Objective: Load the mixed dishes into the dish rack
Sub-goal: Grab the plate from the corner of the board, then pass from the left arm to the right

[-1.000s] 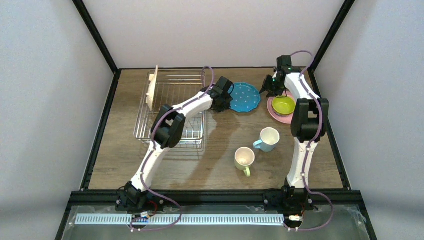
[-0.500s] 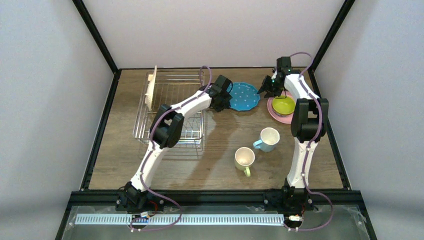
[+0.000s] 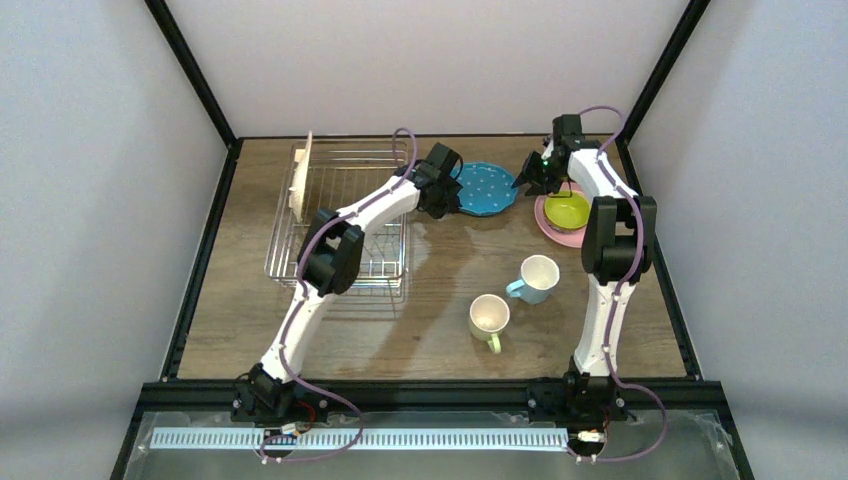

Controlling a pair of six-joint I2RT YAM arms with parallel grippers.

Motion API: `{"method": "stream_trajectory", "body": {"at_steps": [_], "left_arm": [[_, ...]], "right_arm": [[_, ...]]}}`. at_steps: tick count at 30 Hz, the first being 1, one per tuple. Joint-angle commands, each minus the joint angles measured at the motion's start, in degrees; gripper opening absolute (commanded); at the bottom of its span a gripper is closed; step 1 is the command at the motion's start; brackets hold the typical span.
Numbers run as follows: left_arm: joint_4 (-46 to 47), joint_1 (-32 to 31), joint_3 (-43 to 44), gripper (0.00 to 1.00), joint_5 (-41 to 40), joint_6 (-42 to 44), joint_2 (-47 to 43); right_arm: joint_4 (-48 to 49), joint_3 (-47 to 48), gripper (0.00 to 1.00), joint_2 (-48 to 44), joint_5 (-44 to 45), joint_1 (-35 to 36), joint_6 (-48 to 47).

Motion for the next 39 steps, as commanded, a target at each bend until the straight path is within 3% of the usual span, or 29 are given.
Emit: {"method": "stream_trajectory", "body": {"at_steps": [1, 14, 22, 39], "left_arm": [[4.46, 0.74, 3.29, 0.03, 1.75, -3.08, -4.57], [4.54, 0.73, 3.40, 0.03, 2.67, -4.31, -4.36], [4.63, 0.74, 3.27, 0.03, 3.15, -4.69, -4.15], [5.57, 0.74, 3.40, 0.03, 5.11, -6.47, -3.63]], "right_arm": [[1.21, -1.40, 0.86, 1.33, -1.28, 0.01, 1.23], [5.12, -5.04, 0.87, 2.25, -4.44, 0.01, 3.79], [8.39, -6.95, 0.97, 2.81, -6.93, 0.01, 5.42], [13.85, -8.04, 0.98, 5.32, -11.26, 0.01, 9.47]]}}
